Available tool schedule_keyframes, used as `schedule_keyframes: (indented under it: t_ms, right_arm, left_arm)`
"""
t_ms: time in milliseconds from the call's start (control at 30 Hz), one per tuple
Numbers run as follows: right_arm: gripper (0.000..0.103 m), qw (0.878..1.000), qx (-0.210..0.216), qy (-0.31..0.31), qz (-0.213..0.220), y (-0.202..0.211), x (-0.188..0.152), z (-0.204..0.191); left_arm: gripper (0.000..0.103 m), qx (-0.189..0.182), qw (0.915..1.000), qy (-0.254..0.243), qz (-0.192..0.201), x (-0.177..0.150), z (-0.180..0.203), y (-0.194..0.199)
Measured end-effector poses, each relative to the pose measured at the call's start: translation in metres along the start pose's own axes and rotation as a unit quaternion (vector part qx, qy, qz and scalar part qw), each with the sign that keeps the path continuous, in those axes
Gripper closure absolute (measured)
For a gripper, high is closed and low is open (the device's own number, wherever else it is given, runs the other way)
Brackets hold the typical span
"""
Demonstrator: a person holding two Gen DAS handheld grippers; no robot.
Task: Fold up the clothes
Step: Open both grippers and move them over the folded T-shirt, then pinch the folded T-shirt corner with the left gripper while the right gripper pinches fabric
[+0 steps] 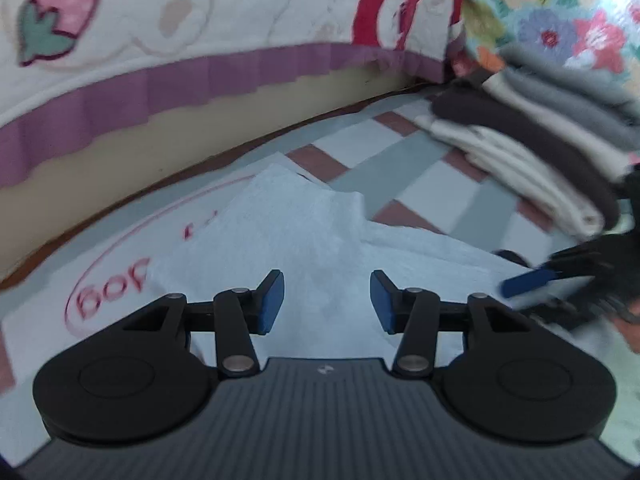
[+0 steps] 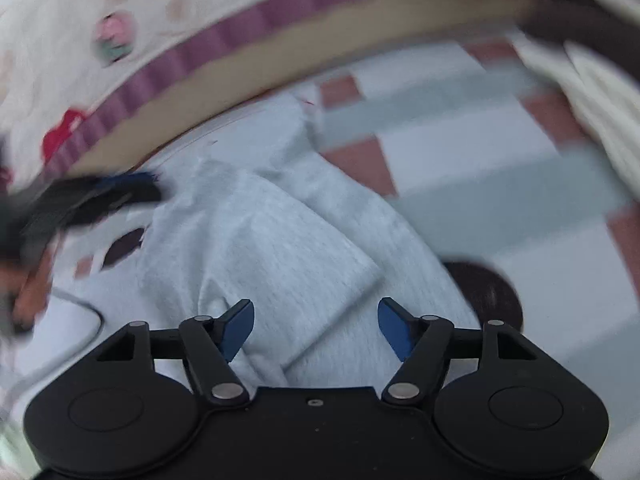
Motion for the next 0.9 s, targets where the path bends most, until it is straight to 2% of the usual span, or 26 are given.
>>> schedule_keyframes:
  t_ms: [33, 67, 100, 133, 200, 233, 267, 300, 333, 500, 633, 700, 800, 900]
  right_arm:
    - [0.043, 0.999, -0.008, 0.036, -0.003, -0.003, 0.003, -0.006]
    - [0.080, 0.997, -0.014, 0.070, 0.003, -0.002, 0.005, -0.013]
    - [0.100, 0.995, -0.008, 0.095, 0.007, 0.000, 0.009, -0.018]
    - [0.101, 0.995, 0.003, 0.101, 0.023, 0.005, 0.015, -0.020]
    - [0.101, 0.992, 0.020, 0.110, 0.061, 0.020, 0.028, -0.024]
    - [0.101, 0.990, 0.017, 0.118, 0.076, 0.027, 0.036, -0.026]
    - [0.102, 0.988, 0.014, 0.126, 0.090, 0.035, 0.044, -0.028]
    - [0.102, 0.985, 0.011, 0.134, 0.105, 0.042, 0.052, -0.030]
    - [0.102, 0.983, 0.012, 0.141, 0.115, 0.047, 0.061, -0.033]
    - [0.102, 0.970, 0.010, 0.192, 0.149, 0.057, 0.105, -0.047]
    - [0.102, 0.960, 0.007, 0.223, 0.172, 0.048, 0.140, -0.062]
    - [0.102, 0.953, 0.003, 0.243, 0.182, 0.040, 0.155, -0.071]
    - [0.102, 0.945, -0.013, 0.273, 0.181, 0.018, 0.166, -0.083]
    - [0.100, 0.948, -0.060, 0.276, 0.149, -0.016, 0.160, -0.081]
  left_arm:
    - [0.056, -0.004, 1.0000, 0.002, 0.002, 0.001, -0.002, -0.009]
    - [0.055, -0.024, 0.9996, 0.013, -0.001, 0.001, -0.004, -0.016]
    - [0.052, -0.049, 0.9983, 0.029, -0.010, -0.001, -0.005, -0.023]
    - [0.052, -0.073, 0.9961, 0.043, -0.022, -0.004, -0.005, -0.029]
    - [0.052, -0.093, 0.9944, 0.036, -0.036, -0.010, -0.001, -0.036]
    - [0.058, -0.098, 0.9940, 0.028, -0.042, -0.013, 0.001, -0.039]
    - [0.068, -0.099, 0.9941, 0.019, -0.042, -0.015, 0.004, -0.039]
    - [0.097, -0.096, 0.9947, 0.009, -0.038, -0.016, 0.006, -0.037]
    - [0.101, -0.093, 0.9950, 0.008, -0.035, -0.015, 0.006, -0.035]
    - [0.101, -0.044, 0.9972, 0.050, 0.033, 0.001, -0.012, -0.006]
    - [0.101, 0.017, 0.9929, 0.085, 0.081, 0.002, -0.031, 0.012]
    - [0.101, 0.049, 0.9886, 0.117, 0.081, -0.004, -0.044, 0.009]
    - [0.101, 0.085, 0.9855, 0.136, 0.055, -0.013, -0.053, -0.006]
    - [0.101, 0.095, 0.9842, 0.143, 0.043, -0.017, -0.057, -0.010]
Point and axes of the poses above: each gripper's, at about its wrist camera, not at the fingertips, and y roughly against the way its jaws point, z to its right, x to its top, the point moved 5 cm from there along -y, roughly the way its jaws point
